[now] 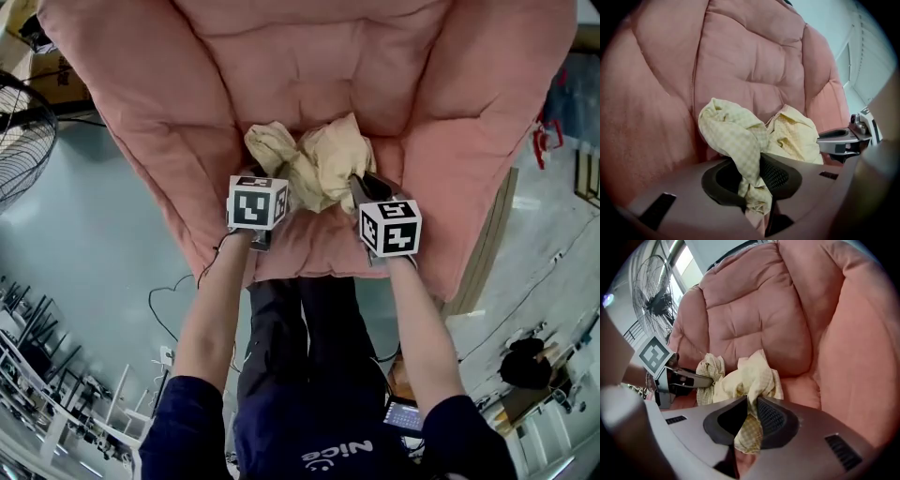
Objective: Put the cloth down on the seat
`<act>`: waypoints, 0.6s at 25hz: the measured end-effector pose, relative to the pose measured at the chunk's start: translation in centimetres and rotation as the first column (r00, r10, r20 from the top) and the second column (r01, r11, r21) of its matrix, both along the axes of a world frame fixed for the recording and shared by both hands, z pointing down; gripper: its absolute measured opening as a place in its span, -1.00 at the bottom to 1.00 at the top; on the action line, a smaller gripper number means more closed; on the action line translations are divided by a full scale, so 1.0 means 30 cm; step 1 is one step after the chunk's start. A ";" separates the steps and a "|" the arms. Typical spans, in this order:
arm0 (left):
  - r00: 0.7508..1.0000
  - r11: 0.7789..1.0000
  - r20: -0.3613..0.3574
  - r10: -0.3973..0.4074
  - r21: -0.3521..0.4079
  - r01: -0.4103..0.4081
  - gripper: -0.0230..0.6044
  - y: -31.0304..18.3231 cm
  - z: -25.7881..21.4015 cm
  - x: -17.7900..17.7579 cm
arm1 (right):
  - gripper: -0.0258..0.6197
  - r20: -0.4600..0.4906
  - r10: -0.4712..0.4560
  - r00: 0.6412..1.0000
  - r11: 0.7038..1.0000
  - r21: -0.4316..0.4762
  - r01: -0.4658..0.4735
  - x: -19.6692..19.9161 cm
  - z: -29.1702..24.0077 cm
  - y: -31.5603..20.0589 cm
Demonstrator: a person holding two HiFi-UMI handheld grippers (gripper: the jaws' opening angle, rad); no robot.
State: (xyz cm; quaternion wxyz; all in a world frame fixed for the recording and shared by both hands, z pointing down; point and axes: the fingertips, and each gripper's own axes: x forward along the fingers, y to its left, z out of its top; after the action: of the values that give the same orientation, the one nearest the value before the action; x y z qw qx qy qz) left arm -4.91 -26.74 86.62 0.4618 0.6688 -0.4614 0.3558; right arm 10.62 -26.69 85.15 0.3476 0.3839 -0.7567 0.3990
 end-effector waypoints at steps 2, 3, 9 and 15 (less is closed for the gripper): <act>1.000 1.000 0.013 0.011 -0.001 -0.011 -0.54 -0.001 0.024 0.018 | -0.72 0.009 -0.006 1.000 1.000 -0.020 0.006 0.004 0.033 0.004; 1.000 1.000 0.017 0.018 0.000 -0.018 -0.52 0.002 0.024 0.028 | -0.72 0.011 -0.008 1.000 1.000 -0.023 0.009 0.007 0.034 0.008; 1.000 1.000 -0.002 -0.003 -0.015 0.003 0.03 0.061 -0.069 0.057 | -0.31 0.021 0.053 0.998 0.998 -0.021 -0.053 0.044 -0.069 0.049; 0.999 0.999 0.014 0.048 0.004 -0.048 0.12 0.098 -0.178 0.052 | -0.25 0.048 0.156 0.987 0.984 0.075 -0.160 0.066 -0.237 0.044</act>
State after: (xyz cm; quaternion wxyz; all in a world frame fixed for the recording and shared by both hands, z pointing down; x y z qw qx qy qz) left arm -3.35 -23.80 81.28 0.4485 0.6780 -0.4494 0.3704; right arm 12.62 -25.37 78.03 0.2835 0.4476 -0.7461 0.4033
